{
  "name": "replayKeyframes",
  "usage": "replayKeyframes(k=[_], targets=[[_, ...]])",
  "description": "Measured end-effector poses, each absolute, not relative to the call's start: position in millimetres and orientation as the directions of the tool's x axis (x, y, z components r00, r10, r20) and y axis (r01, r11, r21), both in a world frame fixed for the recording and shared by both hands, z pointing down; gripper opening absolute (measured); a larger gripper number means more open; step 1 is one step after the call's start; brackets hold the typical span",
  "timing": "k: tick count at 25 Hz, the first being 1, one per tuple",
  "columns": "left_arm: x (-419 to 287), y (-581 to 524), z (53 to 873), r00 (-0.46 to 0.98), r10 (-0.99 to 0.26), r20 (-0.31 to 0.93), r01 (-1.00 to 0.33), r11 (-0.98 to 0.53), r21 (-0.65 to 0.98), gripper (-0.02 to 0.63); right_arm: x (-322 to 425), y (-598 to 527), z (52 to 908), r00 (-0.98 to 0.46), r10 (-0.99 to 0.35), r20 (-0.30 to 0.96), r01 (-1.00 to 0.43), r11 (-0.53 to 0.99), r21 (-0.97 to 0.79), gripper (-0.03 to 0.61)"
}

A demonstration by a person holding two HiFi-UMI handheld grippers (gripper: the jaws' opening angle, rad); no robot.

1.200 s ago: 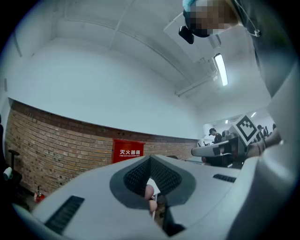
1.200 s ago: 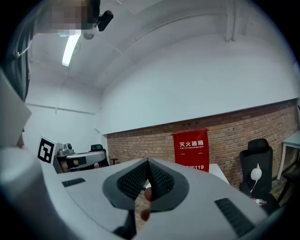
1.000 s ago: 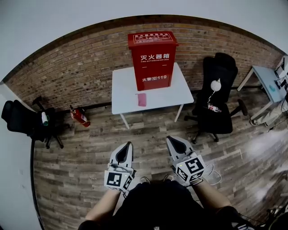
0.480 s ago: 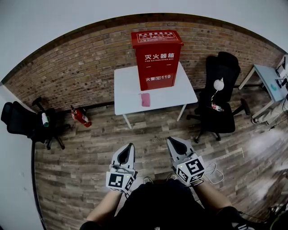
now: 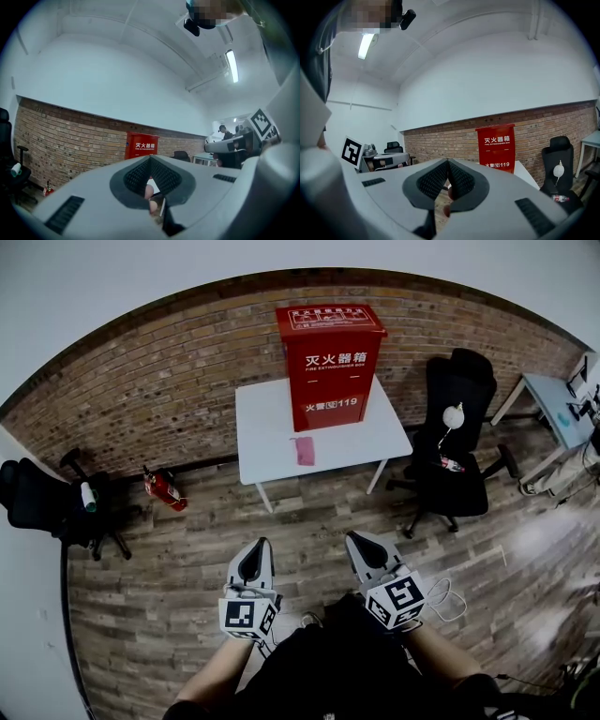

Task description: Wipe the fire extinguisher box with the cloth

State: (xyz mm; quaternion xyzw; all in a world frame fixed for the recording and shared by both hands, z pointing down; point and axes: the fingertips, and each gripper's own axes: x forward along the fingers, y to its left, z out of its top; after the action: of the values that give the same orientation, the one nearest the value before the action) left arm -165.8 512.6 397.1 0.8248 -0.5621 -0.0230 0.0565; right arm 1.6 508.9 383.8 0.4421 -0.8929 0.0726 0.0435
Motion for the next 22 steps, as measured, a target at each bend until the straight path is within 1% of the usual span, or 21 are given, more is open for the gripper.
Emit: replayKeyframes(k=[5, 10, 22], targets=[[-158, 493, 403, 0.381, -0.924, 0.037, -0.918, -0.374, 0.129, 0.025, 10, 488, 387, -0.6, -0.788, 0.14, -0.8, 0.592, -0.095, 0.02], [-154, 460, 409, 0.366, -0.929, 0.05, -0.926, -0.359, 0.113, 0.025, 22, 447, 394, -0.569, -0.81, 0.143, -0.822, 0.568, -0.051, 0.02], [-136, 322, 400, 0.279, -0.957, 0.079, -0.957, -0.271, 0.103, 0.025, 45, 285, 395, -0.619, -0.763, 0.185, -0.785, 0.611, -0.106, 0.02]])
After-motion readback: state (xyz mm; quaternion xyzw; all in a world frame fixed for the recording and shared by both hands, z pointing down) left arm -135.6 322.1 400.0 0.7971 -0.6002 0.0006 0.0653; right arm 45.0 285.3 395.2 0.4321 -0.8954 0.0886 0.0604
